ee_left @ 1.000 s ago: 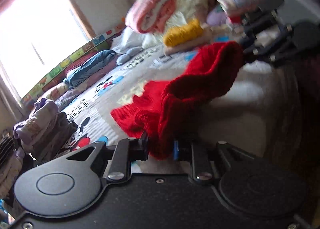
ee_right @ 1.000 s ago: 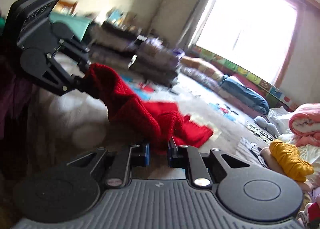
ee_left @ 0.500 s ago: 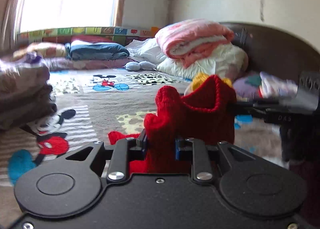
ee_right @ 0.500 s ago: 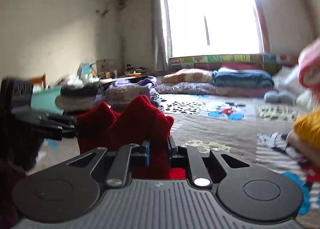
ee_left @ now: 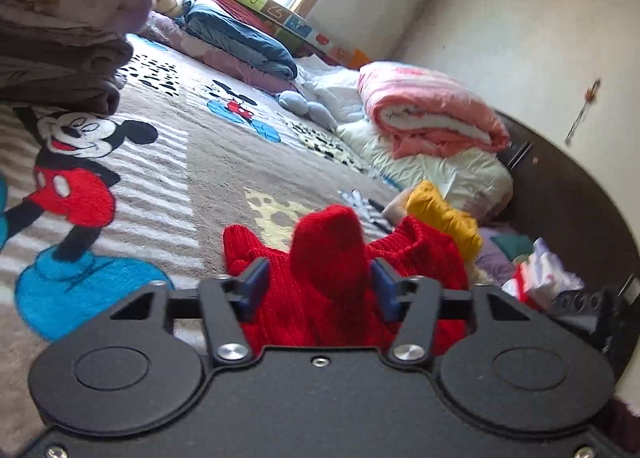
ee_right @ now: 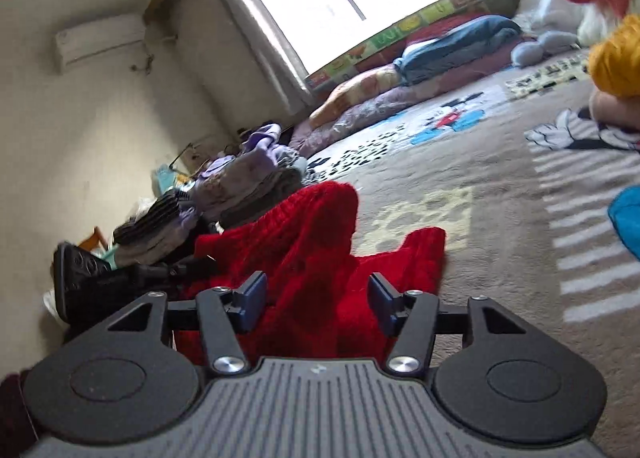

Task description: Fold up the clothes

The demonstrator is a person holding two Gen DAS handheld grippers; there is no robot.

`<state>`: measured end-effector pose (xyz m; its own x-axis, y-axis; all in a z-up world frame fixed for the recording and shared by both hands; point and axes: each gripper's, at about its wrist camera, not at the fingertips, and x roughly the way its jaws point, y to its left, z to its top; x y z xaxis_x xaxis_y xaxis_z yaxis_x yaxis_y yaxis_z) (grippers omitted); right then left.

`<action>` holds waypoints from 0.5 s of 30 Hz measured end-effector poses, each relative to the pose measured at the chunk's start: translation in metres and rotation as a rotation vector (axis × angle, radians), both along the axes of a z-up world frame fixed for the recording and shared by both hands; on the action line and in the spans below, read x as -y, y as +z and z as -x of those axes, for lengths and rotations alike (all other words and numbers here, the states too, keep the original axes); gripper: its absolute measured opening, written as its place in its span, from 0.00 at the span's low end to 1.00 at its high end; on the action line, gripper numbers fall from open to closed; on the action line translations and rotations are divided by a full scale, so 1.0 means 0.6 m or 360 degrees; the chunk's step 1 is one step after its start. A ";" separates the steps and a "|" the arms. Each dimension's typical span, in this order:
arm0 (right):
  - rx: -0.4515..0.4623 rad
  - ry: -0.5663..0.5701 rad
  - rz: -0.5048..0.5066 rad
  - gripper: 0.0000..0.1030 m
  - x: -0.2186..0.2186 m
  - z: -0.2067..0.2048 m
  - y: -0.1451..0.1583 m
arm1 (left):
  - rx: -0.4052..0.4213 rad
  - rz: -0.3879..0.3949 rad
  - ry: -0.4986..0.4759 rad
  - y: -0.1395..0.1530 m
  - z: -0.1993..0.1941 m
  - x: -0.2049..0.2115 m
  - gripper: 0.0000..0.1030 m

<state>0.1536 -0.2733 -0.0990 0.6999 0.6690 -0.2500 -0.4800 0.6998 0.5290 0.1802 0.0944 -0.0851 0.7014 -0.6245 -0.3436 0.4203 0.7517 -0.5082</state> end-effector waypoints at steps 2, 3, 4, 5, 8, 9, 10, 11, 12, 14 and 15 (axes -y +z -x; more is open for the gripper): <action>0.0000 0.0046 -0.0022 0.29 -0.006 0.000 0.001 | 0.0020 -0.0038 -0.0026 0.003 0.011 0.004 0.54; -0.0006 0.0042 -0.0046 0.27 -0.006 0.001 -0.001 | 0.0030 -0.0058 -0.0039 0.005 0.017 0.006 0.53; -0.0004 0.0035 -0.0073 0.24 -0.003 0.001 -0.002 | 0.0040 -0.0077 -0.0052 0.006 0.022 0.007 0.46; -0.0002 0.0028 -0.0101 0.22 0.000 0.001 -0.002 | 0.0050 -0.0096 -0.0065 0.008 0.028 0.009 0.25; 0.0019 0.0001 -0.0150 0.19 0.008 -0.003 -0.001 | 0.0077 -0.0080 -0.0051 0.006 0.014 0.015 0.16; 0.0034 -0.0017 -0.0153 0.18 0.009 -0.007 0.000 | 0.0085 -0.0046 -0.0038 0.005 0.000 0.013 0.15; 0.0042 -0.0037 -0.0169 0.18 0.011 -0.014 0.001 | 0.0094 -0.0012 -0.0026 0.004 -0.015 0.012 0.14; 0.0044 -0.0063 -0.0197 0.18 0.015 -0.025 0.000 | 0.0094 0.0026 -0.0018 0.001 -0.027 0.006 0.14; 0.0031 -0.0076 -0.0234 0.17 0.017 -0.037 -0.004 | 0.0093 0.0065 -0.0011 -0.002 -0.038 0.001 0.14; -0.0002 -0.0091 -0.0298 0.17 0.021 -0.061 -0.011 | 0.0088 0.0118 -0.0009 -0.009 -0.054 -0.004 0.14; -0.0015 -0.0094 -0.0306 0.17 0.022 -0.070 -0.014 | 0.0086 0.0144 -0.0008 -0.013 -0.061 -0.007 0.14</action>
